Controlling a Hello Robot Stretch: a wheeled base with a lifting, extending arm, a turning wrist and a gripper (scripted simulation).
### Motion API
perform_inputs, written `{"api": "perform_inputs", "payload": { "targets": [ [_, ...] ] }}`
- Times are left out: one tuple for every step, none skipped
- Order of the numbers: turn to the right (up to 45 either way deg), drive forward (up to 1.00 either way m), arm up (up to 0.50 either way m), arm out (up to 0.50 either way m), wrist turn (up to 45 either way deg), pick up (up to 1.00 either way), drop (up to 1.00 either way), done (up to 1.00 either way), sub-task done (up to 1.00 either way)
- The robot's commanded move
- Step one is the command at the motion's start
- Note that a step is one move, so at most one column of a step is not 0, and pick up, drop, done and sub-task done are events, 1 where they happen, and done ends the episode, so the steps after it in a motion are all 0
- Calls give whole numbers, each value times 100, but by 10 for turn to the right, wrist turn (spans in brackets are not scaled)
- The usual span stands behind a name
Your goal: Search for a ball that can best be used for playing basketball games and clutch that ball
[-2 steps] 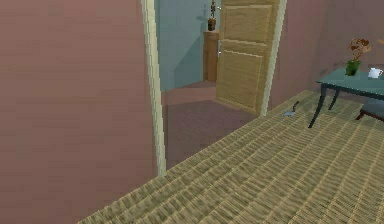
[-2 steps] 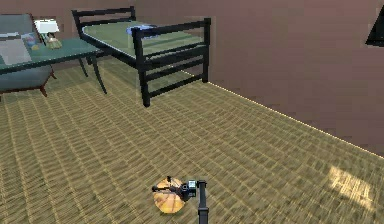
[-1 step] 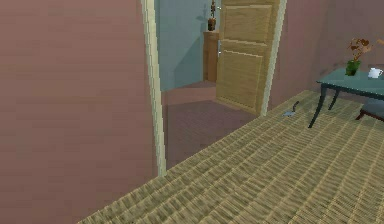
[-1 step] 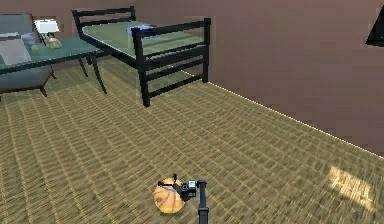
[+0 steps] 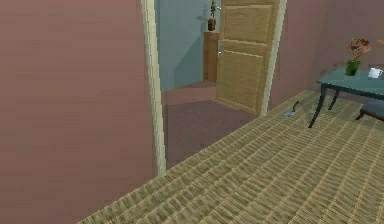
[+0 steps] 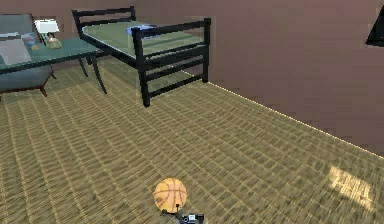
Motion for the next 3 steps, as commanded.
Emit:
{"api": "perform_inputs", "payload": {
  "targets": [
    [0,0,0,0,0,100,0,0,0],
    [0,0,10,0,0,0,0,0,0],
    [0,0,0,0,0,0,0,100,0]
  ]
}}
